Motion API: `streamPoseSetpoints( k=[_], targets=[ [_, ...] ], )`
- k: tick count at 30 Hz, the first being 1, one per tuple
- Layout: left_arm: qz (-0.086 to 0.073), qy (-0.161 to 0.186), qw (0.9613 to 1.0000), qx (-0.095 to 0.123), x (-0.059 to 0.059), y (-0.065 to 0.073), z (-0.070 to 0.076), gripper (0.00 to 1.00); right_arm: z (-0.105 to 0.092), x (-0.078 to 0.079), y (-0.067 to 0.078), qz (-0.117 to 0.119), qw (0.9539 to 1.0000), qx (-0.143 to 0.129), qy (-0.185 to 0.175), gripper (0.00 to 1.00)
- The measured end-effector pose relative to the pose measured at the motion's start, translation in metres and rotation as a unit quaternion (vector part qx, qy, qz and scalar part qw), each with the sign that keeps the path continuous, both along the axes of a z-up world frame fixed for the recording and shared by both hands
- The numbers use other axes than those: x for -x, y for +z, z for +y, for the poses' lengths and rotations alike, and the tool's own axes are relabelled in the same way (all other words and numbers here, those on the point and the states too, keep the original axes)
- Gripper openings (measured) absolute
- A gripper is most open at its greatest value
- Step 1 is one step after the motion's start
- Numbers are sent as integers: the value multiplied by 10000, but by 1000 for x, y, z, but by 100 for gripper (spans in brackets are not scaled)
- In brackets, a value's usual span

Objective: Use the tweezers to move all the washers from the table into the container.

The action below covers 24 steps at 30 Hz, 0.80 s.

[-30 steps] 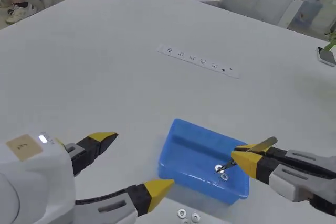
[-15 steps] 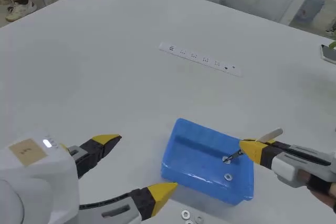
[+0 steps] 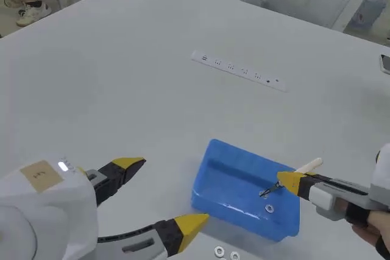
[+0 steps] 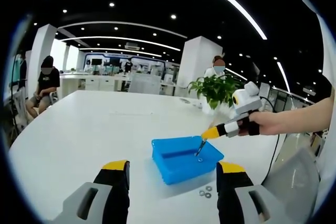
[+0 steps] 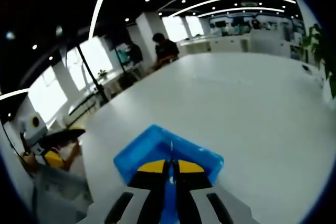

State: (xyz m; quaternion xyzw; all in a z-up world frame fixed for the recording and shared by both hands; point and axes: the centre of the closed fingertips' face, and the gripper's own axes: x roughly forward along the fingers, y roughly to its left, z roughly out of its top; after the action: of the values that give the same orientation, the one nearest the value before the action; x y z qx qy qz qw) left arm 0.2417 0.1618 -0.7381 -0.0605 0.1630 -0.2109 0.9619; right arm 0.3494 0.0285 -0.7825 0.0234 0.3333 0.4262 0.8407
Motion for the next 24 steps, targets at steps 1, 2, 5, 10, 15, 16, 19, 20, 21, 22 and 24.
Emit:
streamPoseSetpoints(
  k=[1,2,5,10,15,16,19,20,21,22,24],
  targets=[
    [2,-9,10000,-8,0,0,0,67,0,0,-2,19,10000,34,14,3],
    [0,-14,10000,-17,0,0,0,67,1,0,-4,28,10000,56,25,3],
    [-3,-15,10000,-36,0,0,-1,67,2,0,-9,53,9999,117,48,3],
    [-16,20,10000,-23,0,1,0,67,2,-2,-16,79,9997,224,38,3],
    [-10,5,10000,-44,0,1,0,66,-2,-4,-23,152,9995,294,2,3],
    [-13,7,10000,-43,0,1,0,66,-2,-4,-23,154,9994,298,-2,3],
    [-17,23,10000,-36,0,1,1,66,-3,-5,-24,149,9995,283,-35,3],
    [-14,26,10000,-37,0,0,1,66,-3,-5,-24,169,9994,290,-38,3],
    [-11,26,10000,-38,0,0,1,66,-3,-5,-24,154,9994,295,-39,3],
    [-12,25,10000,-39,0,0,1,66,-3,-5,-24,161,9994,293,-48,3],
    [-15,23,10000,-41,0,0,2,66,-2,-5,-24,163,9994,292,-46,3]
  ],
)
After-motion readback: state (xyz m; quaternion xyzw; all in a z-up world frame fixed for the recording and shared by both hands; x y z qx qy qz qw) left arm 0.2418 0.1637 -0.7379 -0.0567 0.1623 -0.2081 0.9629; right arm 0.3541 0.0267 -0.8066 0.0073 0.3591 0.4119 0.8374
